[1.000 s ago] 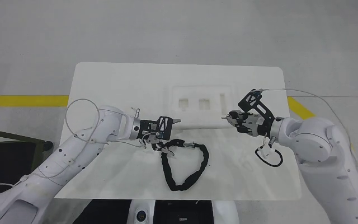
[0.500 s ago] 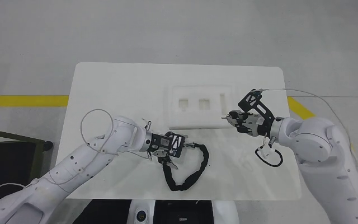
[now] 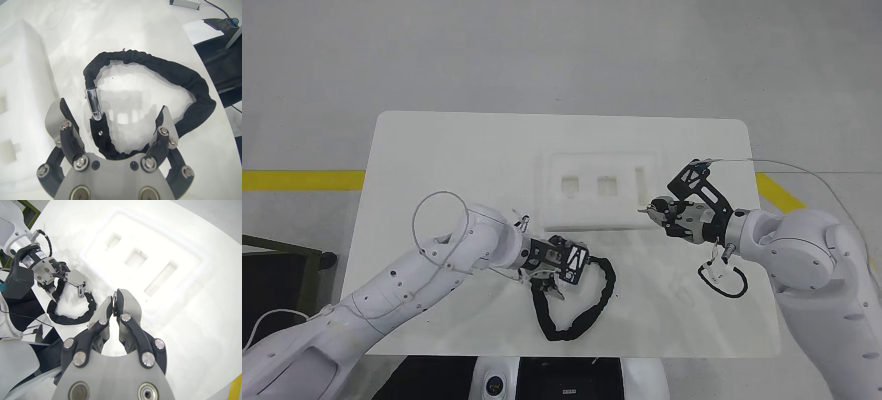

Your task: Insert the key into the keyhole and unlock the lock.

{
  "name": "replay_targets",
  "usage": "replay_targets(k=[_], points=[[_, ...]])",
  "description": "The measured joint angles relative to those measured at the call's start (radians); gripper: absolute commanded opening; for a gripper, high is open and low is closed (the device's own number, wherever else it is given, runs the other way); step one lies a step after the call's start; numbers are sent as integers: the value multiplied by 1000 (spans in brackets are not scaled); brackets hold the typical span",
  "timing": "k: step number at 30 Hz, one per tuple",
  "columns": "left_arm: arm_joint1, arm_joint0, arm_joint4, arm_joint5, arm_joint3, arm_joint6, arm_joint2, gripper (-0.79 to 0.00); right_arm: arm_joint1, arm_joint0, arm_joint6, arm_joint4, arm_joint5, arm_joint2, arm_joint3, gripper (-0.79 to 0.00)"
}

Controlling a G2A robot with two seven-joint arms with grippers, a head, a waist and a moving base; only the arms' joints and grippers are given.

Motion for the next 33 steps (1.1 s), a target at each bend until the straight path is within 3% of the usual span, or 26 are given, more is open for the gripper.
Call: replay_targets(k=[3, 12, 22, 33], points=[[-9, -4, -18, 13, 8, -41, 1, -148, 0, 0, 0, 0, 0, 0, 0, -785], [-23, -8, -98, 23, 16, -161, -14, -129, 0, 0, 0, 0, 0, 0, 0, -785], [-38, -5, -148, 53, 16, -272, -16, -394, 0, 0, 0, 0, 0, 0, 0, -785], [-50, -5, -178, 67, 17, -343, -21, -437, 0, 0, 0, 0, 0, 0, 0, -785]])
